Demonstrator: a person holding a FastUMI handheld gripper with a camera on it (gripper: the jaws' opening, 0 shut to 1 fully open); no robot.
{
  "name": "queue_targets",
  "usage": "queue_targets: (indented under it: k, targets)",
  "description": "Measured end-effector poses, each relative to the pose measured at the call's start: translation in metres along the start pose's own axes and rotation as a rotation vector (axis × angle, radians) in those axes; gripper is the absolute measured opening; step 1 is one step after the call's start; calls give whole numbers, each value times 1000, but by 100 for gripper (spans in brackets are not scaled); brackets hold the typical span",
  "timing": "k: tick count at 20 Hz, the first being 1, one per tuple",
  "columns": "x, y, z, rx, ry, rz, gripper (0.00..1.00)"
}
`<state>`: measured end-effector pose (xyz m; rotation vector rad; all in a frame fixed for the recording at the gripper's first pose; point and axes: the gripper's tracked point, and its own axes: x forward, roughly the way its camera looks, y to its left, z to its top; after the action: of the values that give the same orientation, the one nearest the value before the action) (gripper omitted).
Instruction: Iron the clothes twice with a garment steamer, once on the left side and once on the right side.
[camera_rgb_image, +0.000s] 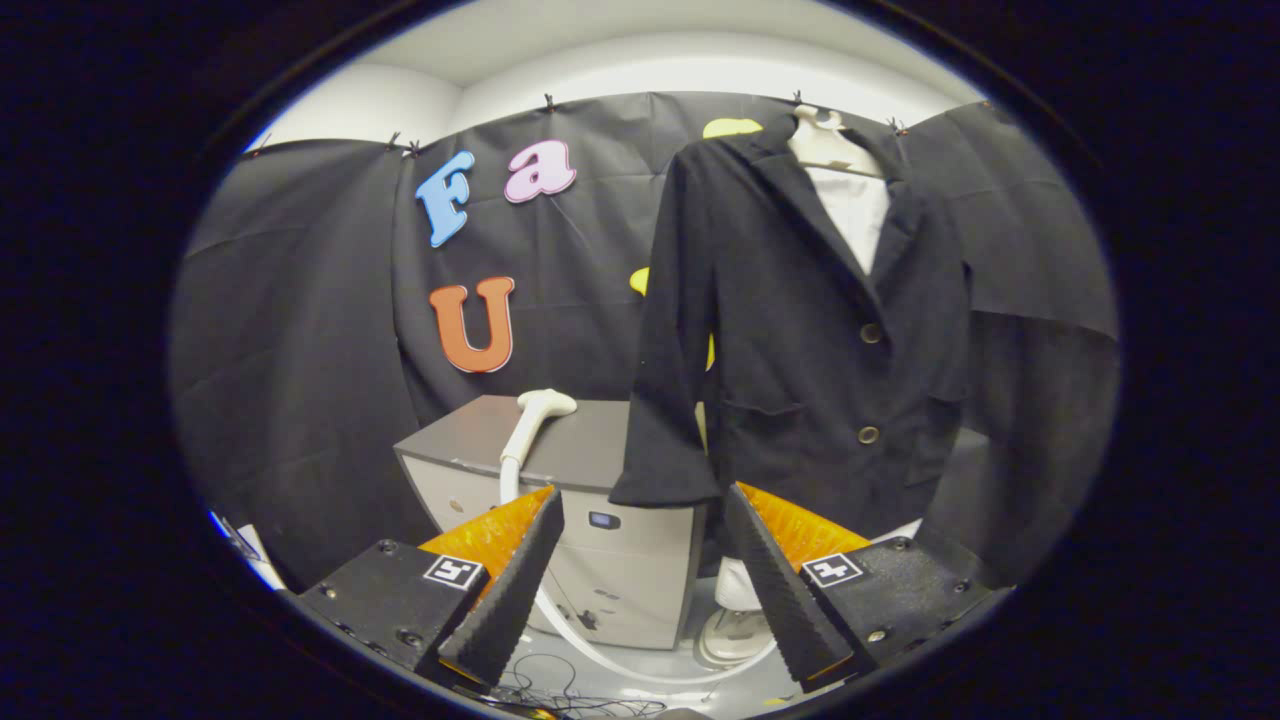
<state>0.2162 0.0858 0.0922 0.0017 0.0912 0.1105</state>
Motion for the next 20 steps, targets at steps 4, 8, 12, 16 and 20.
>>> queue_targets:
  k: [4, 8, 12, 16, 20]
  targets:
    - [77, 41, 20, -6, 42, 61, 100]
    - [148, 88, 21, -13, 113, 113, 100]
    - [205, 123, 10, -32, 194, 135, 100]
    - [260, 143, -9, -48, 274, 120, 100]
    - [307, 158, -24, -61, 342, 92, 98]
